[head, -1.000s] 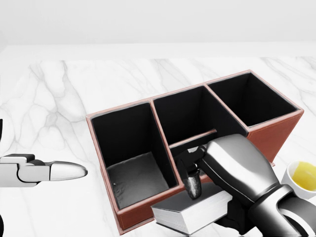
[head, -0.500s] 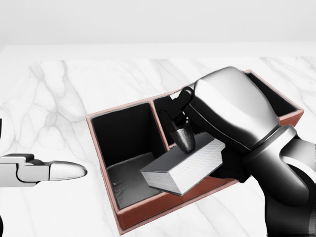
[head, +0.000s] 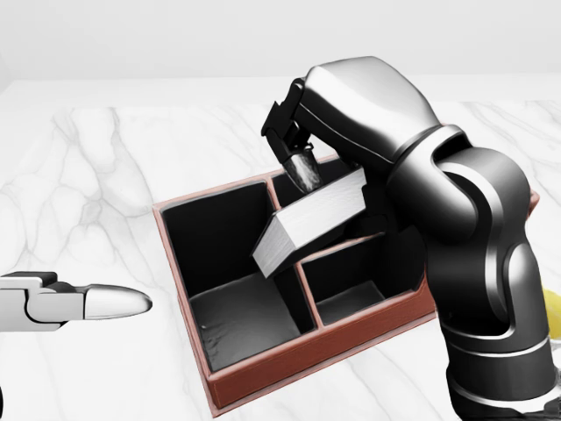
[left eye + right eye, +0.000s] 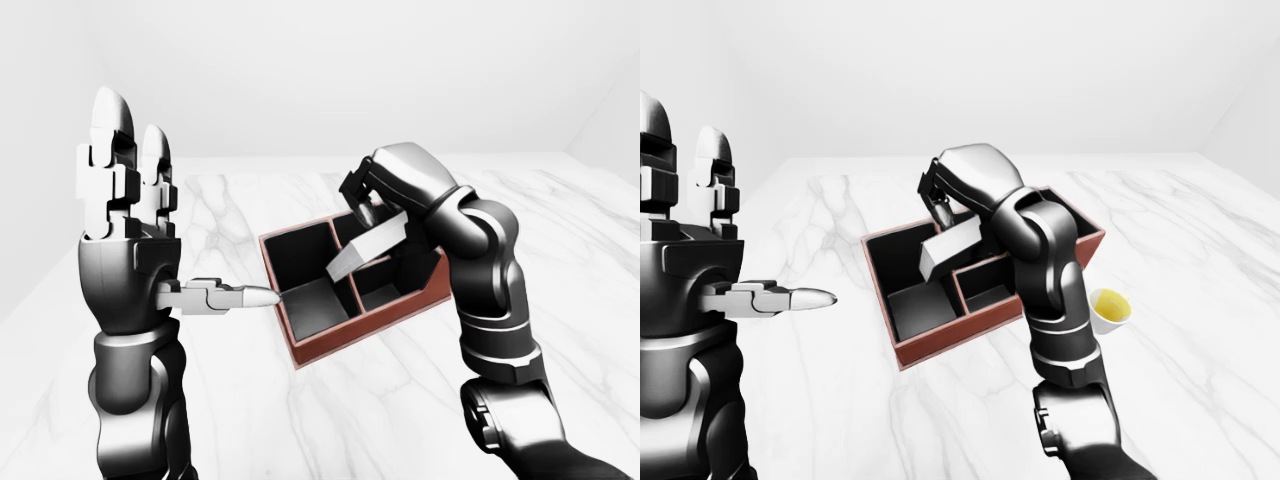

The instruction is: Pick up the book and place it in the front compartment of the caddy.

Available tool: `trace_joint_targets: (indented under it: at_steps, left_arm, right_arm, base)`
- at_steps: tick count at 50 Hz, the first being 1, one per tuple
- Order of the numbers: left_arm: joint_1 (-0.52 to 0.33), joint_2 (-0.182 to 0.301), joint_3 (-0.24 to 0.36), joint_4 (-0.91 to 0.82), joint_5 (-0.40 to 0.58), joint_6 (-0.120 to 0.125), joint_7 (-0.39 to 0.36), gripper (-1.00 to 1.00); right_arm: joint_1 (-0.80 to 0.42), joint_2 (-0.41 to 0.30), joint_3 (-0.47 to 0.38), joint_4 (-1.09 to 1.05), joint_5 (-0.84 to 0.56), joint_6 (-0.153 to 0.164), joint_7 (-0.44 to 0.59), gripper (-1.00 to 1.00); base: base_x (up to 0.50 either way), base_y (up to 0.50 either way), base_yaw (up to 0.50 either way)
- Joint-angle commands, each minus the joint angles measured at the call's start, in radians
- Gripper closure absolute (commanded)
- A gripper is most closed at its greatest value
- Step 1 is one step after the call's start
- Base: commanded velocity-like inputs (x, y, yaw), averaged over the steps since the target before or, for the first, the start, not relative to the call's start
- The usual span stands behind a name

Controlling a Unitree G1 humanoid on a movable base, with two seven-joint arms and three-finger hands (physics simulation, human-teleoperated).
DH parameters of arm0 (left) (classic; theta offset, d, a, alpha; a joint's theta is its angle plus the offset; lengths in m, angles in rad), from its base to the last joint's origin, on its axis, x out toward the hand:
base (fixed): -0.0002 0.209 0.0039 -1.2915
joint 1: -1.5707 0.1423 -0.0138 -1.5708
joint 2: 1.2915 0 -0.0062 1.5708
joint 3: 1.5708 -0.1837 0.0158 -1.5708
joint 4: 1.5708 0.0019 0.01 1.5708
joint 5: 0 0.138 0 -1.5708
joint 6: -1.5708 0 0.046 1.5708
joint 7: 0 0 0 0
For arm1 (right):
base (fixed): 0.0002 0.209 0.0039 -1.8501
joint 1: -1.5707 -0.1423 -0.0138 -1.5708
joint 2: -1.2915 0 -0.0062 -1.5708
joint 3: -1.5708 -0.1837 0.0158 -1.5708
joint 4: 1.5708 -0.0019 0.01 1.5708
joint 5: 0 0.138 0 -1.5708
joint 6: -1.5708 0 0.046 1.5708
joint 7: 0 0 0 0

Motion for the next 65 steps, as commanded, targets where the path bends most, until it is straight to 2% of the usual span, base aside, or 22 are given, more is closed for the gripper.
trace_joint_targets:
  at_steps: [1, 8, 11, 13, 15, 20, 26, 27, 40, 48, 55, 65]
  left_arm:
    - [-0.001, 0.001, 0.002, 0.001, -0.002, 0.000, 0.000, -1.00]
    - [0.001, 0.001, 0.002, 0.002, -0.002, 0.000, 0.000, -1.00]
    - [0.002, 0.001, 0.001, 0.001, -0.001, 0.000, 0.000, -1.00]
    - [0.000, 0.001, 0.003, 0.001, -0.002, 0.000, 0.000, -1.00]
    - [0.000, 0.002, 0.003, 0.002, -0.001, 0.000, 0.000, -1.00]
    - [-0.001, 0.002, 0.003, 0.001, -0.001, 0.000, 0.000, -1.00]
    - [-0.002, 0.003, 0.004, 0.004, -0.002, 0.000, -0.001, -1.00]
    - [-0.002, 0.003, 0.003, 0.005, -0.001, 0.000, -0.001, -1.00]
    - [0.000, 0.001, 0.001, 0.006, 0.001, 0.000, 0.000, -1.00]
    - [-0.002, 0.002, 0.004, 0.002, -0.001, 0.000, -0.001, -1.00]
    - [-0.003, 0.002, 0.003, 0.002, -0.002, 0.000, 0.001, -1.00]
    - [-0.003, 0.002, 0.002, 0.003, -0.001, 0.000, 0.001, -1.00]
  right_arm:
    - [-0.117, -0.010, -0.010, 0.224, -0.042, 0.000, 0.000, 1.00]
    - [-0.188, -0.031, -0.014, 0.387, -0.052, -0.003, 0.000, 1.00]
    - [-0.214, -0.038, -0.016, 0.443, -0.056, 0.002, 0.000, 1.00]
    - [-0.237, -0.038, -0.018, 0.491, -0.068, 0.024, 0.000, 1.00]
    - [-0.251, -0.045, -0.015, 0.530, -0.070, 0.017, 0.000, 1.00]
    - [-0.283, -0.044, -0.015, 0.598, -0.071, 0.025, 0.000, 1.00]
    - [-0.312, -0.044, -0.013, 0.640, -0.062, 0.035, 0.000, 1.00]
    - [-0.322, -0.041, -0.015, 0.652, -0.061, 0.044, 0.000, 1.00]
    - [-0.359, -0.044, -0.010, 0.711, -0.045, 0.054, -0.045, 1.00]
    - [-0.378, -0.043, -0.011, 0.743, -0.039, 0.054, -0.091, 1.00]
    - [-0.402, -0.052, -0.011, 0.770, -0.028, 0.033, -0.133, 1.00]
    - [-0.424, -0.059, -0.012, 0.806, -0.022, 0.027, -0.173, 1.00]
  base:
    - [0.00, 0.00, 0.00]
    - [0.00, 0.00, 0.00]
    - [0.00, 0.00, 0.00]
    - [0.00, 0.00, 0.00]
    - [0.00, 0.00, 0.00]
    - [0.00, 0.00, 0.00]
    - [0.00, 0.00, 0.00]
    - [0.00, 0.00, 0.00]
    - [0.00, 0.00, 0.00]
    - [0.00, 0.00, 0.00]
    - [0.00, 0.00, 0.00]
    - [0.00, 0.00, 0.00]
